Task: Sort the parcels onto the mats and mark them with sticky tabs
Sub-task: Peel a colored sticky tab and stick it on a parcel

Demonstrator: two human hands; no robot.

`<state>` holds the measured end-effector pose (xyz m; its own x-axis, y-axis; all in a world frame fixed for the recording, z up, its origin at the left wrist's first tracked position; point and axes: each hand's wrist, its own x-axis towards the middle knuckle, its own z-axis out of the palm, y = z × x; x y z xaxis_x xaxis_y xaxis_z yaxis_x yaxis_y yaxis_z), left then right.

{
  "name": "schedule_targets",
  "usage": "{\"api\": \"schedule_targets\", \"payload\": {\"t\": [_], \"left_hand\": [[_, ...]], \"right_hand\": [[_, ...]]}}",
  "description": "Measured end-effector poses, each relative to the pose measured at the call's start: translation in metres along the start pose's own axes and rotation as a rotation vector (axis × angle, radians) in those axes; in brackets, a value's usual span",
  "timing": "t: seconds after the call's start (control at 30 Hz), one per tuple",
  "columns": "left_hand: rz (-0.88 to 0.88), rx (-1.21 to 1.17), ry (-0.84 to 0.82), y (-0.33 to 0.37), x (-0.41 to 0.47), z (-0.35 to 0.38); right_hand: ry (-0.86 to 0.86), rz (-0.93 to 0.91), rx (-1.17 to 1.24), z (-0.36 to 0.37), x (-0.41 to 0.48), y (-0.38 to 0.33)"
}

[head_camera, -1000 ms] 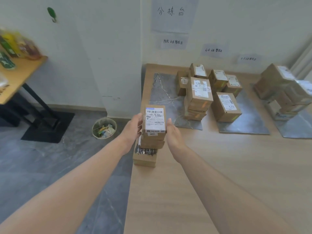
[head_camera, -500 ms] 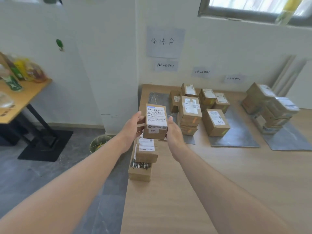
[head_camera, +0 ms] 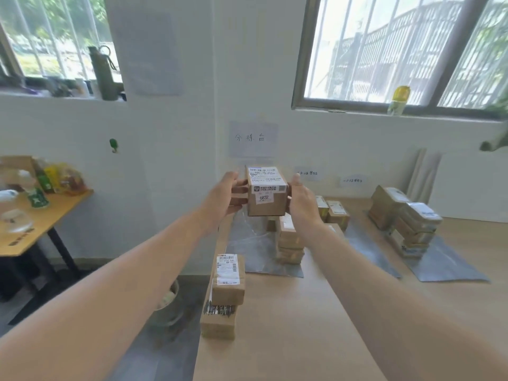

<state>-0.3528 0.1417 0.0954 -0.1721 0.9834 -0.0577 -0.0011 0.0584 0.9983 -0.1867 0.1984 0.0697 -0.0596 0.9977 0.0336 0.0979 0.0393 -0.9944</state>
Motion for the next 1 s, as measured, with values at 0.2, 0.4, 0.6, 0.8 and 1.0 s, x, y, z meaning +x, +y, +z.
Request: {"api": "schedule_targets", "payload": {"t": [0.2, 0.4, 0.6, 0.8, 1.0], "left_hand": [[0.035, -0.01, -0.016, 0.016, -0.015, 0.027], [0.059, -0.015, 0.002, 0.013, -0.033, 0.078], [0.048, -0.029, 0.042, -0.006, -0.045, 0.172], [-0.014, -0.134, 0.086, -0.029, -0.055, 0.271], [-0.108, -0.152, 0.088, -0.042, -0.053, 0.326]], "right_hand": [[0.031, -0.021, 0.079, -0.027, -0.017, -0.01], [0.023, -0.047, 0.127, -0.08, -0.032, -0.001], [0.02, -0.037, 0.138, -0.174, -0.033, 0.022], [-0.006, -0.03, 0.168, -0.274, -0.027, 0.05], [-0.006, 0.019, 0.14, -0.329, -0.026, 0.076]]}}
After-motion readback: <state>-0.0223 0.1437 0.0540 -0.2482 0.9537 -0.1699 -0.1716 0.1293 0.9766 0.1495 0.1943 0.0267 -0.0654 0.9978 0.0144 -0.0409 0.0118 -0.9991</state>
